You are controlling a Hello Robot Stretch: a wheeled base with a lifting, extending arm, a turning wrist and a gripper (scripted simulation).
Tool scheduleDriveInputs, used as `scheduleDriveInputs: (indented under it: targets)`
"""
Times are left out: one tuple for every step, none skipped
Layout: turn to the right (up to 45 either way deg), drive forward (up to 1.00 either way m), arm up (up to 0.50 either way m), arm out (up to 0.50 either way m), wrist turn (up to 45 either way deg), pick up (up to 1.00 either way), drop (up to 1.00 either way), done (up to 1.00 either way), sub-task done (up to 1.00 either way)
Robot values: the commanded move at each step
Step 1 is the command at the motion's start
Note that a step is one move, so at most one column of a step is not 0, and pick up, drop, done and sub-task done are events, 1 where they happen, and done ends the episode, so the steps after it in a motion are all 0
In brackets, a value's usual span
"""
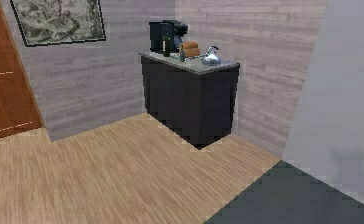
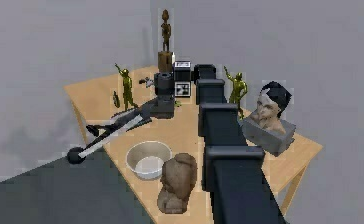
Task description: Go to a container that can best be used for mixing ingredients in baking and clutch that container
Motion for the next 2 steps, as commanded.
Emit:
scheduleDriveInputs:
  targets:
    - [0.0,0.00,0.00,0.00,45.0,0.00,0.00,0.00,0.00]
    - [0.0,0.00,0.00,0.00,21.0,0.00,0.00,0.00,0.00]
